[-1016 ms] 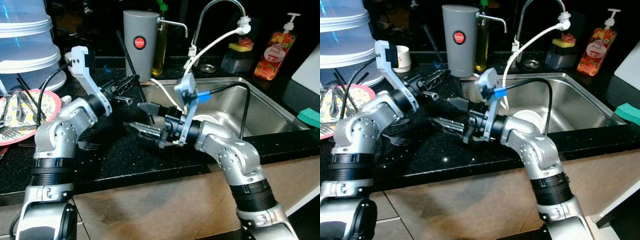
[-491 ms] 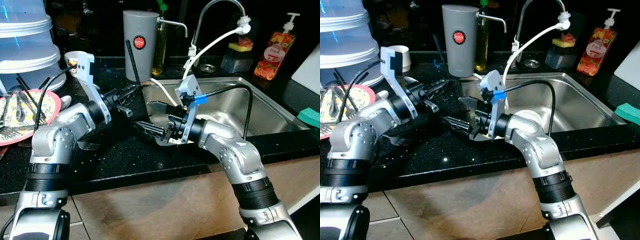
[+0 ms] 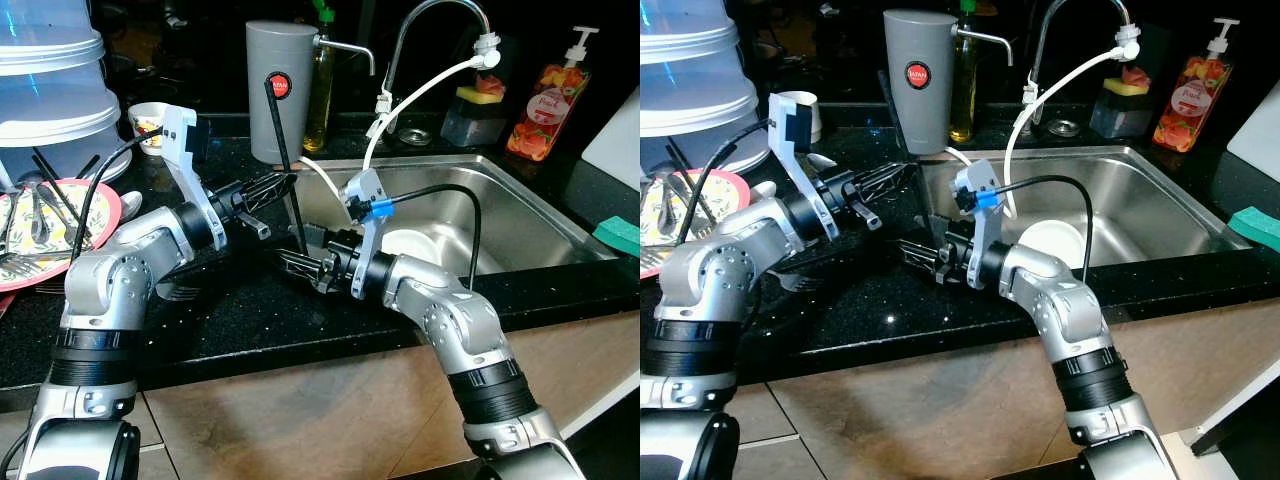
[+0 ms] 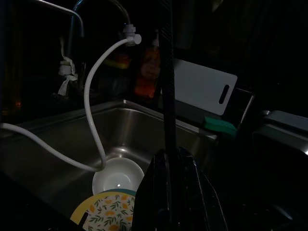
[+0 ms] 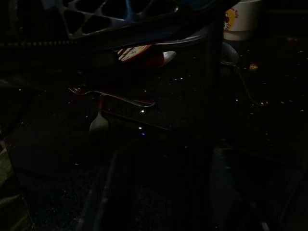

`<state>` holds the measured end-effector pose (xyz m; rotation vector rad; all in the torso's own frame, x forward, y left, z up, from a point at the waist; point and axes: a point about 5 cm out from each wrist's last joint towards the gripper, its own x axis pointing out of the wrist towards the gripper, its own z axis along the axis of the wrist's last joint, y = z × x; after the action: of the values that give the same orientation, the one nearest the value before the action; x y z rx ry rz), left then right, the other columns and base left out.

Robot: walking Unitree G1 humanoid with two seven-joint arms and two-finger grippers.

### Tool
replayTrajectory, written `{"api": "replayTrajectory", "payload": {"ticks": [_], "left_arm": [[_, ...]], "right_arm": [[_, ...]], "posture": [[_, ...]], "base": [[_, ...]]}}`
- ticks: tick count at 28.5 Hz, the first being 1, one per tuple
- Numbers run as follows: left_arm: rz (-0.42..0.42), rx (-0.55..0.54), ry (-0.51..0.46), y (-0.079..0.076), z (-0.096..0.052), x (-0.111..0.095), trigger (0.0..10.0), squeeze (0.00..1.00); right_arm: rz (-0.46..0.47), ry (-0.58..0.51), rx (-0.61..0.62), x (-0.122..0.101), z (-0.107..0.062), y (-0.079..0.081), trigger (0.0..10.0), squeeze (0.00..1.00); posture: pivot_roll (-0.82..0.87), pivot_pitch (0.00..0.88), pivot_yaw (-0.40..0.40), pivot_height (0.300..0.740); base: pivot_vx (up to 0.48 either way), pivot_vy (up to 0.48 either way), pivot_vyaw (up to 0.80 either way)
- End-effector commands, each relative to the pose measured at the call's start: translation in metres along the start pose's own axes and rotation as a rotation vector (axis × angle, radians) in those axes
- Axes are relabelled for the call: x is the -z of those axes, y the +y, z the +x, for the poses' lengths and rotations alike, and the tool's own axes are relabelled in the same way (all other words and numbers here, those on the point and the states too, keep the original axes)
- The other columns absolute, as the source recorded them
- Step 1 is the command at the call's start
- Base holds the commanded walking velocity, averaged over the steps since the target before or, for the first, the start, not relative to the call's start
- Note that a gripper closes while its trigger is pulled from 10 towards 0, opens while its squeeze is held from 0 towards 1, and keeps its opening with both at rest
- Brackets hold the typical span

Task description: Kitchen organization

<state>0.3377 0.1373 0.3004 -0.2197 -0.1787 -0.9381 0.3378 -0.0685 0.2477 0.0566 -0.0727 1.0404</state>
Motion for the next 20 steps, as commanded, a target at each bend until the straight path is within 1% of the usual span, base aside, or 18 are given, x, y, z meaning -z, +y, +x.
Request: {"api": "replayTrajectory", "payload": {"ticks": [1, 18, 19, 20], "left_arm": [[0.007, 0.014, 0.02, -0.002, -0.002, 0.002, 0.0, 0.0], [0.007, -0.011, 0.027, 0.0, -0.004, 0.004, 0.0, 0.0], [0.014, -0.025, 0.029, 0.002, -0.004, 0.004, 0.0, 0.0], [0.022, -0.054, 0.032, 0.005, -0.004, 0.004, 7.5, 0.0]], "right_arm": [[0.025, -0.004, 0.007, 0.002, -0.001, -0.002, 0.0, 0.0], [0.051, -0.051, 0.067, -0.004, -0.002, -0.01, 0.0, 0.0], [0.06, -0.059, 0.09, -0.005, -0.003, -0.013, 0.0, 0.0], [0.066, -0.059, 0.12, -0.005, -0.003, -0.016, 0.0, 0.0]], "posture": [[0.12, 0.03, -0.054, 0.74], [0.11, 0.039, -0.056, 0.74], [0.11, 0.039, -0.056, 0.74], [0.11, 0.052, -0.055, 0.74]], "base": [[0.0, 0.0, 0.0], [0.0, 0.0, 0.0], [0.0, 0.0, 0.0], [0.0, 0.0, 0.0]]}}
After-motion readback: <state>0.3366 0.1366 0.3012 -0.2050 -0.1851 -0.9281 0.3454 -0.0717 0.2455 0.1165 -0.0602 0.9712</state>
